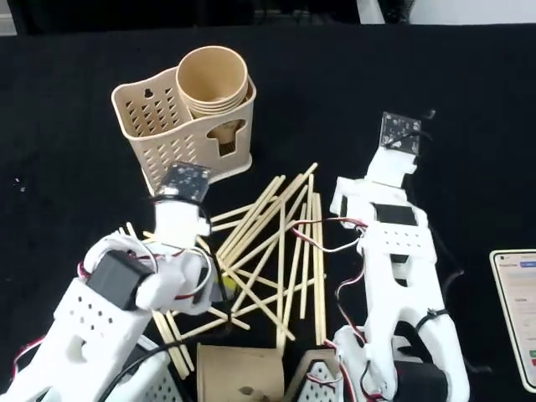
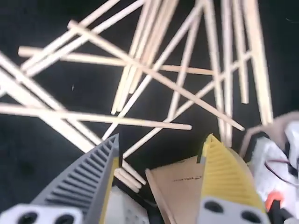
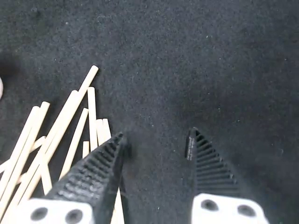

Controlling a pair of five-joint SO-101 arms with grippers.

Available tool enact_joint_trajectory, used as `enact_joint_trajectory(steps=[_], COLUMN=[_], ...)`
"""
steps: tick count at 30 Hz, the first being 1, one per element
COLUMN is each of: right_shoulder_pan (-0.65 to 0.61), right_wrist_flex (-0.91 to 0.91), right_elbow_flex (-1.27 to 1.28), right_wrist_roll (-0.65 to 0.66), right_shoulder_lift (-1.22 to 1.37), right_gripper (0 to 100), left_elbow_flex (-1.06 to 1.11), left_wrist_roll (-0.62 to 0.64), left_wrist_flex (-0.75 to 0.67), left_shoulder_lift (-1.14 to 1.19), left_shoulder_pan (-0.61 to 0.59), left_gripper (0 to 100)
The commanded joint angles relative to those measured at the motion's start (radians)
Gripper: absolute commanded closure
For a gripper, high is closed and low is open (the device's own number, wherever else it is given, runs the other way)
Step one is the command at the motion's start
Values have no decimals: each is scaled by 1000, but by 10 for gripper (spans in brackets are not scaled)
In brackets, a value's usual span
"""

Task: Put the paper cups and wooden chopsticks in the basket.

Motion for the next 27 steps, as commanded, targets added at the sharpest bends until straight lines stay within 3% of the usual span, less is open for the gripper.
enact_joint_trajectory(steps=[1,4,7,11,15,17,24,27], right_shoulder_pan=[21,21,20,20,20,20,20,20], right_wrist_flex=[5,5,6,5,5,6,11,8], right_elbow_flex=[-62,-61,-59,-59,-59,-59,-59,-59], right_wrist_roll=[-3,-5,-5,-5,-5,-5,-5,-5], right_shoulder_lift=[-36,-36,-36,-36,-36,-36,-36,-36], right_gripper=[805,805,805,805,805,805,805,805], left_elbow_flex=[51,82,81,-4,-107,-128,-206,-188], left_wrist_roll=[-37,-147,-292,-305,-262,-328,-1174,-1353], left_wrist_flex=[-104,-183,-149,28,35,37,135,137], left_shoulder_lift=[2,2,2,2,3,17,172,272], left_shoulder_pan=[-88,-186,-226,-211,-271,-297,-495,-522], left_gripper=[717,717,717,717,717,717,722,718])
